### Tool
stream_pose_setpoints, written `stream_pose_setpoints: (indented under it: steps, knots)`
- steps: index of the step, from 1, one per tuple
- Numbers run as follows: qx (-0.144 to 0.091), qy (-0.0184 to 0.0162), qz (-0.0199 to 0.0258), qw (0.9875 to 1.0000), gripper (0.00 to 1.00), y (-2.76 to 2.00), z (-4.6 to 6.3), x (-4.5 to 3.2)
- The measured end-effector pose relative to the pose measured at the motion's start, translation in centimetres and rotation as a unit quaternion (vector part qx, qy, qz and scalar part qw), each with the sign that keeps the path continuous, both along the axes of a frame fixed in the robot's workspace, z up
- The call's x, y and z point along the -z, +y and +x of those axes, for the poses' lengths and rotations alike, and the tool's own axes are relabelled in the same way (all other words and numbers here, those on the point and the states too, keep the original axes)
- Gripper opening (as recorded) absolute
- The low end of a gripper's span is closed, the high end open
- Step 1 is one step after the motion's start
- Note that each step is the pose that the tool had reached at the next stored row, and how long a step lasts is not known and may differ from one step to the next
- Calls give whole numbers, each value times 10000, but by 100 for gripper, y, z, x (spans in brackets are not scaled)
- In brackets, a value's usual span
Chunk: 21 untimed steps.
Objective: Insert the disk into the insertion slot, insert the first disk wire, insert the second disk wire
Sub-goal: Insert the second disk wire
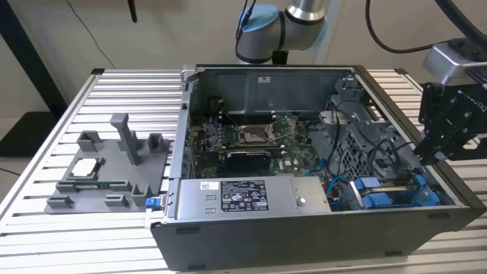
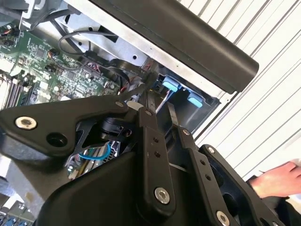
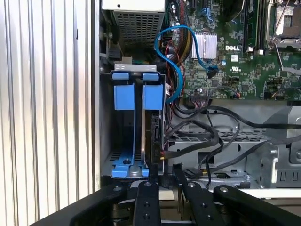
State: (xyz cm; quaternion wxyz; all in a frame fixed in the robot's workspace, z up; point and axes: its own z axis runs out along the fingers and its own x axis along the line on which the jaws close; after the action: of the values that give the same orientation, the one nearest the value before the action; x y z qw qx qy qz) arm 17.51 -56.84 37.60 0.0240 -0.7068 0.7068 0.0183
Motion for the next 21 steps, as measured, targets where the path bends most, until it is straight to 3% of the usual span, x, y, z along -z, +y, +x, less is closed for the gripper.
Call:
stream_pose_setpoints:
  steps: [5, 11, 16, 20, 21]
  knots:
    - [1, 0, 1, 10000, 27, 15, 14, 1]
    - [-1, 0, 0, 10000, 27, 112, 20, 0]
    - [0, 1, 4, 10000, 27, 115, 80, 3]
    - [0, 67, 5, 10000, 27, 115, 130, -39]
    - [0, 69, 4, 10000, 27, 115, 141, -39]
